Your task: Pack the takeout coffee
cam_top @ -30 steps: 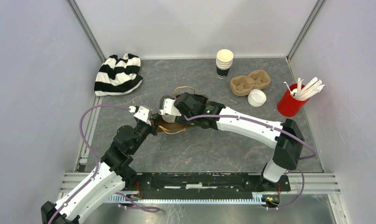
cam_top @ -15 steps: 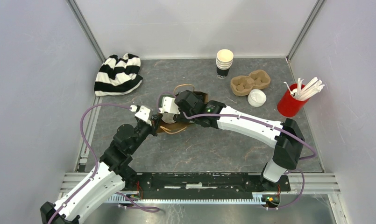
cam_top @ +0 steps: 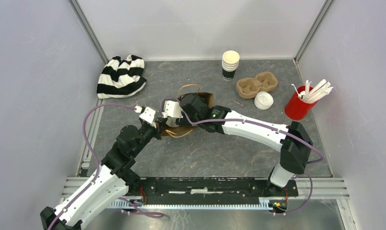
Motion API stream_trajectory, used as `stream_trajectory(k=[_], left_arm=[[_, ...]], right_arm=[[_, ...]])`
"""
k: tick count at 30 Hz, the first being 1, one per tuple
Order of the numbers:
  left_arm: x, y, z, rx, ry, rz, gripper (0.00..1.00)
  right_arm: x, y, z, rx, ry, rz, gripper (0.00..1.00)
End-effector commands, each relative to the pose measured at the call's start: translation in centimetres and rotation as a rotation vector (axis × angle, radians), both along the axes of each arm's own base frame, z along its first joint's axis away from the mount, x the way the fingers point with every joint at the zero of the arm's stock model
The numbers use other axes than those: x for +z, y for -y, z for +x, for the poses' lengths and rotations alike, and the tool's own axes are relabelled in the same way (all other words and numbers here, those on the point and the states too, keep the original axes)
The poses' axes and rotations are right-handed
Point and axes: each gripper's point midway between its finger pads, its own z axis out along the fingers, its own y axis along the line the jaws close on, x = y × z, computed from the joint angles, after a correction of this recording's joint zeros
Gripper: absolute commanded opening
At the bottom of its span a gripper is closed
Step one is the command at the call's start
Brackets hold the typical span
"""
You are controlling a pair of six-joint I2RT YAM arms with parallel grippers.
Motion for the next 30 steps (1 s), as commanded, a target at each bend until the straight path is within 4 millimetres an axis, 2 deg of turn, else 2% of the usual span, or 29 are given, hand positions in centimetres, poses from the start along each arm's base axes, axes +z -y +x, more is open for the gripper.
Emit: stream_trajectory(k=[1, 4, 9, 15, 21, 30], left_arm=[[1.8, 0.5, -0.3, -0.024, 0.006, -0.038, 0.02], [1.6, 0.6, -0.3, -0.028, -0.005, -0.037, 0.02], [1.8, 0.6, -0.3, -0.03, -0.009, -0.037, 0.02], [1.6, 0.6, -0.3, -0.028, -0.026, -0.028, 0.02], [1.8, 0.6, -0.3, -0.023, -0.046, -0.024, 0.02], [4.0, 1.5, -1.1, -0.079, -0.089, -0.038, 0.02]], right_arm=[[0.1, -0.4, 0.6, 0.02, 0.018, 0.055, 0.7], [-0.5, -0.2, 0.9, 0.007, 0.016, 0.048, 0.7], [-0.8, 1.0, 1.6, -0.037, 0.035, 0.083, 0.7], [-1.0, 1.3, 2.5, -0.053, 0.042, 0.076, 0.7], [-0.2, 1.2, 2.7, -0.053, 0.054, 0.078, 0.7], [0.6, 1.0, 1.9, -0.045, 0.005, 0.103, 0.7]])
